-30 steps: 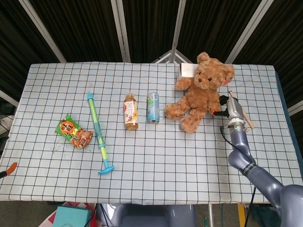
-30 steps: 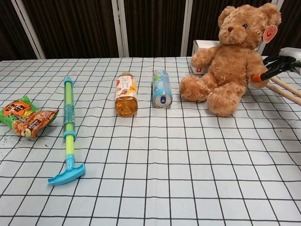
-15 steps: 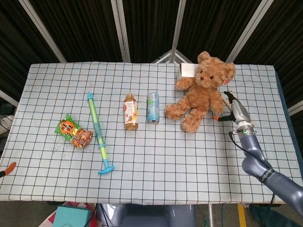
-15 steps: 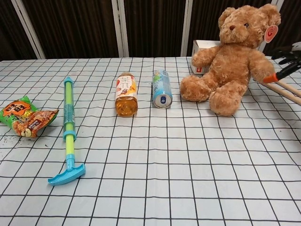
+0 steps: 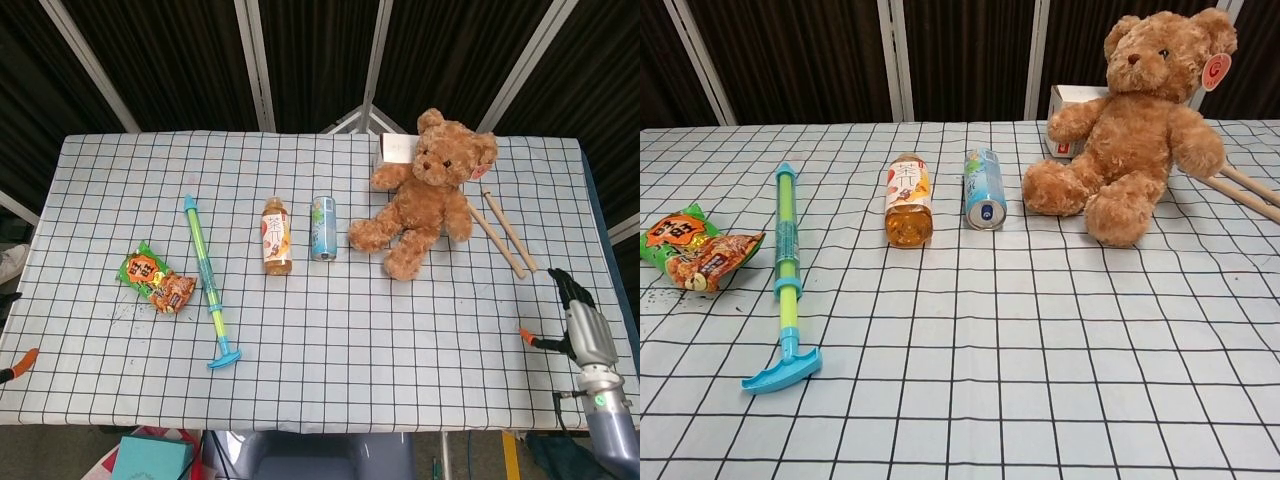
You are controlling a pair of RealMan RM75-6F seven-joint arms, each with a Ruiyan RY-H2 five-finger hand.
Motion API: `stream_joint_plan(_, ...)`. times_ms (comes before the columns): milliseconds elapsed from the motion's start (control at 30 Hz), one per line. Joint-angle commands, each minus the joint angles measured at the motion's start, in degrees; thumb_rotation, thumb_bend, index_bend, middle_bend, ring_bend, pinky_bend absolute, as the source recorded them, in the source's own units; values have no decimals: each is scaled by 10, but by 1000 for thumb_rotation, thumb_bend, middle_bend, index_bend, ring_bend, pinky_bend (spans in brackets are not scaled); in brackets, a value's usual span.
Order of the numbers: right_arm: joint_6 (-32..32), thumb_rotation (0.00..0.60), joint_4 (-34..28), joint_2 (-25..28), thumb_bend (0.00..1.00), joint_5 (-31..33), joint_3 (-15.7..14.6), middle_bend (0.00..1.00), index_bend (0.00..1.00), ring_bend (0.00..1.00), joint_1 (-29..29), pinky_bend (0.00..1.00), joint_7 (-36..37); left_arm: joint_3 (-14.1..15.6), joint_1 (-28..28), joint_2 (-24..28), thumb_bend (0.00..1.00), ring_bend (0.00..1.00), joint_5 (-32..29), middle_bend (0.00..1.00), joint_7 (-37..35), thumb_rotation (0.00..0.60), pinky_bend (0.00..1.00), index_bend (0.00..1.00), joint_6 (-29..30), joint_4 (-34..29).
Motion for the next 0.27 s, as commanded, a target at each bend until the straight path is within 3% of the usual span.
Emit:
stream_joint_plan(33,120,600,1,-5,197,-102,-55,32,0,0,-61,0,-97,1,1,0,310,0,4,0,-1,600,118,187,3,1)
stream_joint_plan(267,173,600,35,-16,199,-135,-61,32,0,0,-68,0,-200,-5,-7,-3,310,0,-10,0,4,600,118,187,-12,4)
